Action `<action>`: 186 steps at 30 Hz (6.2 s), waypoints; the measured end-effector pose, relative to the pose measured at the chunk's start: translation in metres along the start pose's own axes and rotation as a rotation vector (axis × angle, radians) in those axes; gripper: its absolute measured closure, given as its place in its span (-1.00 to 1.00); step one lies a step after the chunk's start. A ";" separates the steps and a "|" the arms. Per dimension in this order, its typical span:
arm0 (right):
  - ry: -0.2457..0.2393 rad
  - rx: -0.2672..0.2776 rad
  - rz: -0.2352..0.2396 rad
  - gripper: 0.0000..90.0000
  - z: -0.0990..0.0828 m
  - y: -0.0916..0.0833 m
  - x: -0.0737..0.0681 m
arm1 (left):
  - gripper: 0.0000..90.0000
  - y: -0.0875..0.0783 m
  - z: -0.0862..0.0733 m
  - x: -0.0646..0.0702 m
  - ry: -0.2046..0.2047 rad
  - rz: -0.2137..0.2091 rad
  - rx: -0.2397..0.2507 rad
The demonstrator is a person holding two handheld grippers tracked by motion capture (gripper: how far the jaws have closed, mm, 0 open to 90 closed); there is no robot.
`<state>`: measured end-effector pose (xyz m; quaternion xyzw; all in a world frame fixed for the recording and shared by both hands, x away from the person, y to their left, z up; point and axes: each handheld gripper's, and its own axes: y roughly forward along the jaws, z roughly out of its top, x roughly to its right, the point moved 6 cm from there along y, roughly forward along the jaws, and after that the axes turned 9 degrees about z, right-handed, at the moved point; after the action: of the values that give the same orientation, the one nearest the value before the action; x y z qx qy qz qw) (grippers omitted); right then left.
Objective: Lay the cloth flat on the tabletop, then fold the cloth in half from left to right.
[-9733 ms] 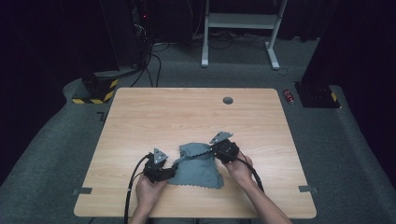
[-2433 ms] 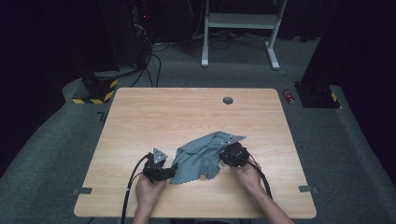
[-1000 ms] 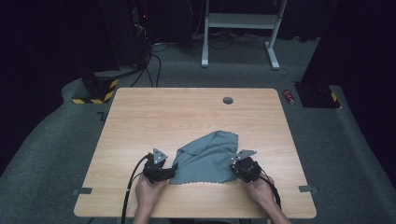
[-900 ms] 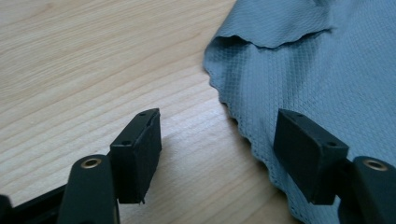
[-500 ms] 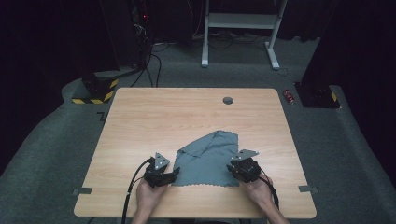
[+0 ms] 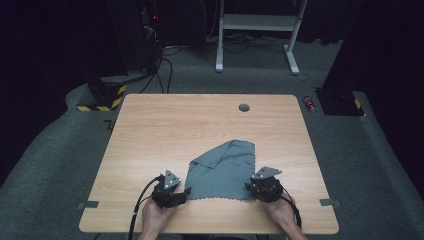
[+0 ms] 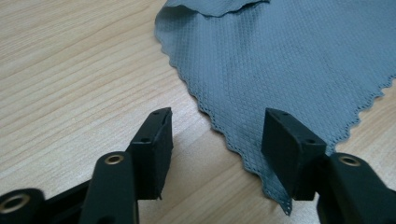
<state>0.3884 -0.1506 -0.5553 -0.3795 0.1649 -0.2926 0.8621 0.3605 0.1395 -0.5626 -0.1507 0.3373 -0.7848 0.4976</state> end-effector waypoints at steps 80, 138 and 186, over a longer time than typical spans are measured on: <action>0.057 0.117 -0.010 0.17 0.019 0.027 0.014 | 0.97 0.095 0.139 -0.042 -0.080 0.031 0.005; -0.062 0.069 0.097 0.11 0.005 0.014 -0.007 | 0.12 0.007 0.006 0.017 0.030 0.019 0.070; -0.259 0.064 0.251 0.64 0.064 0.075 -0.108 | 0.03 0.093 0.106 -0.035 -0.086 0.019 0.034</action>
<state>0.3658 -0.0061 -0.5625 -0.3628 0.0889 -0.1365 0.9175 0.5001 0.1045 -0.5452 -0.1725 0.3038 -0.7784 0.5215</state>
